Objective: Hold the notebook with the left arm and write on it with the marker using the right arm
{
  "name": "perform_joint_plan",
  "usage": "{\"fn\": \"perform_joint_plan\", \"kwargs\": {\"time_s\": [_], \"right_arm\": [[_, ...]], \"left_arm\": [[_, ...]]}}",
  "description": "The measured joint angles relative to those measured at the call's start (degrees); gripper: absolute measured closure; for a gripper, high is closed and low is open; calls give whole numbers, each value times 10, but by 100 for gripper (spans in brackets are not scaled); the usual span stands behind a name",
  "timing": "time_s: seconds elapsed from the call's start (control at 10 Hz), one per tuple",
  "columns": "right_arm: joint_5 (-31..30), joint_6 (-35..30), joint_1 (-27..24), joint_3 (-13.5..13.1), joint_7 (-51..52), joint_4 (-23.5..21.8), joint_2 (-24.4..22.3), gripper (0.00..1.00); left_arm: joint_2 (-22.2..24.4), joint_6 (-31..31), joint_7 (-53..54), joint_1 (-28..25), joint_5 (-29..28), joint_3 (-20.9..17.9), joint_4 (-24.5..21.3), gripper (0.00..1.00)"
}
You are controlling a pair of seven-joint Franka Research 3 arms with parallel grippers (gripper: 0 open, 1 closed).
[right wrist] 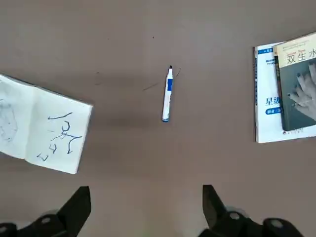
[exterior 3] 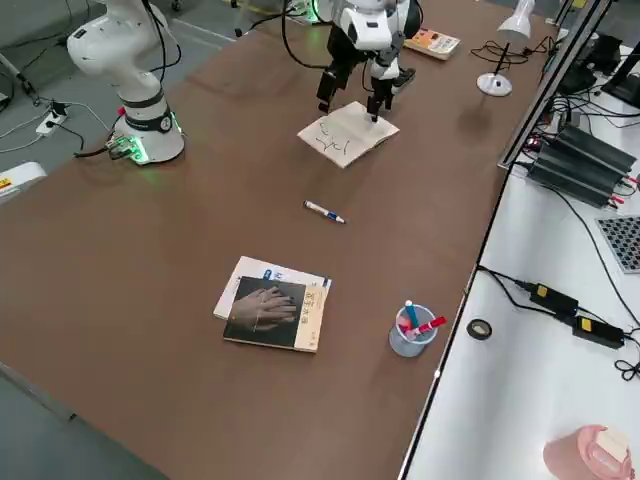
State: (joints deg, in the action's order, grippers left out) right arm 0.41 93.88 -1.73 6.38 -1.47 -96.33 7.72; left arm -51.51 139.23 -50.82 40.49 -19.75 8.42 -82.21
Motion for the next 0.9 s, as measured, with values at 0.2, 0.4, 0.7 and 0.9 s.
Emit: {"fn": "perform_joint_plan", "kwargs": {"time_s": [0.2, 0.4, 0.7, 0.9], "right_arm": [[-7, 39, 0, 0, 12, -22, 16, 0], [-10, 71, 0, -1, 21, -52, 26, 0], [-15, 120, 0, -1, 22, -90, 32, 0], [-15, 156, 1, 0, 23, -110, 35, 0]], "left_arm": [[0, 0, 0, 0, 0, 0, 0, 0], [0, 0, 0, 0, 0, 0, 0, 0], [0, 0, 0, 0, 0, 0, 0, 0], [0, 0, 0, 0, 0, 0, 0, 0]]}}
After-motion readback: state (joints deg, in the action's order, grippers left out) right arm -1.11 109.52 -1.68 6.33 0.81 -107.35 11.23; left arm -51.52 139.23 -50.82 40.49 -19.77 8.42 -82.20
